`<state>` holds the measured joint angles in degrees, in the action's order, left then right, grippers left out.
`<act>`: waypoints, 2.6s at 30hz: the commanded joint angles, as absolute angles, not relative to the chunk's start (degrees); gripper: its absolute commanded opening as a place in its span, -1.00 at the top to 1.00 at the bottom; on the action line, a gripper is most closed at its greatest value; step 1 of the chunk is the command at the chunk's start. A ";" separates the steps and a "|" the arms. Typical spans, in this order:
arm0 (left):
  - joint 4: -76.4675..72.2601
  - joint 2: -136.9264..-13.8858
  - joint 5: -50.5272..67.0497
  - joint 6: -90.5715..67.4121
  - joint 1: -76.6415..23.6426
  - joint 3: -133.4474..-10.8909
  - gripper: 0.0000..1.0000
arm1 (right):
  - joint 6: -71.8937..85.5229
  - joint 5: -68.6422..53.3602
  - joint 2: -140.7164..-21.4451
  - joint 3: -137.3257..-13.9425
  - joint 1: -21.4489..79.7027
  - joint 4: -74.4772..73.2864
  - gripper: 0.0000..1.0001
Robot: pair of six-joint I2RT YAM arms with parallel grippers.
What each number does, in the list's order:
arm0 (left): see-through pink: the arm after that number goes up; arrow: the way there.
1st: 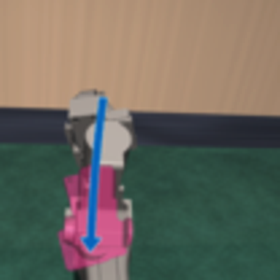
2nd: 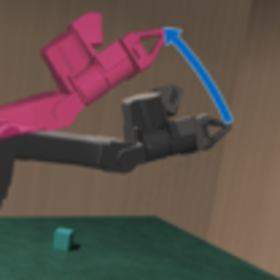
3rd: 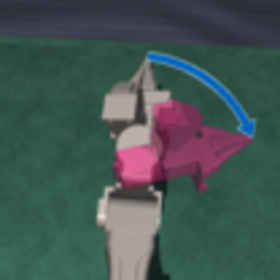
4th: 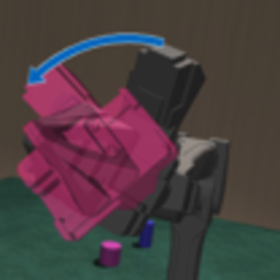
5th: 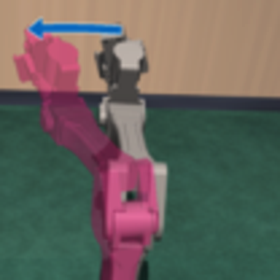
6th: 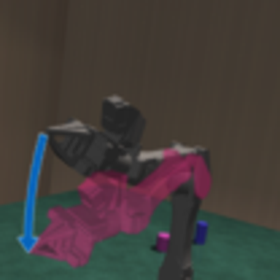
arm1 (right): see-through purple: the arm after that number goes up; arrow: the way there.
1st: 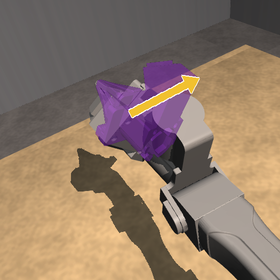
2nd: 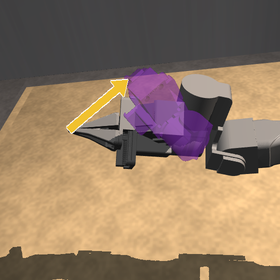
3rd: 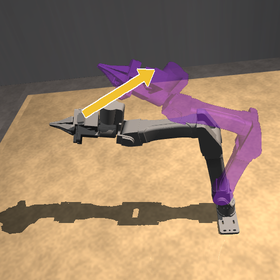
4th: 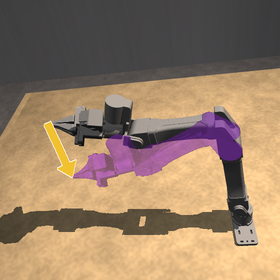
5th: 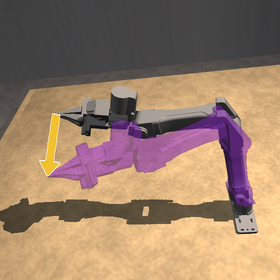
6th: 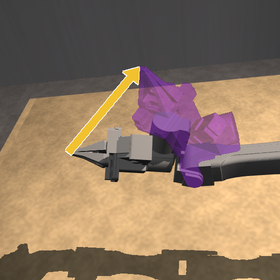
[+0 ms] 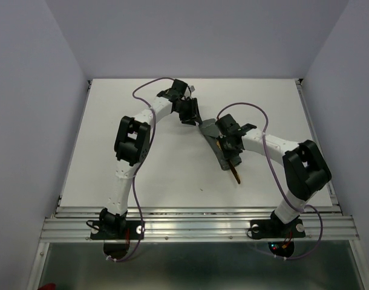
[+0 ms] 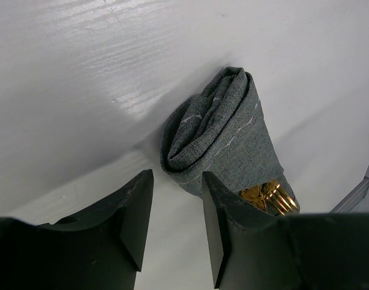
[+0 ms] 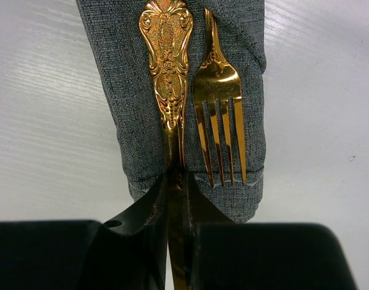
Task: Fold the napkin into a case and place the utensils inside
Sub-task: Stuff the knife into the folded napkin.
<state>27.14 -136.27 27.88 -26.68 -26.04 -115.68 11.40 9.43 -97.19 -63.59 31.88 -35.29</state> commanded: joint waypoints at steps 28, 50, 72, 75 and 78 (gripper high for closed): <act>26.46 -140.80 31.90 -26.02 -26.37 -121.38 0.03 | 7.30 10.02 -105.99 -77.96 31.73 -36.39 0.99; 26.54 -140.01 33.75 -25.31 -26.54 -120.94 0.03 | 4.75 11.86 -111.62 -84.64 31.73 -32.35 0.99; 25.93 -139.48 34.80 -25.05 -26.72 -120.32 0.03 | 6.41 12.22 -115.31 -88.50 31.73 -29.18 0.99; 25.93 -139.39 34.89 -25.05 -26.72 -120.24 0.03 | 6.68 12.48 -115.58 -88.68 31.73 -29.09 0.99; 26.01 -139.31 34.89 -24.96 -26.72 -120.32 0.03 | 6.94 12.74 -115.93 -88.60 31.73 -29.09 0.99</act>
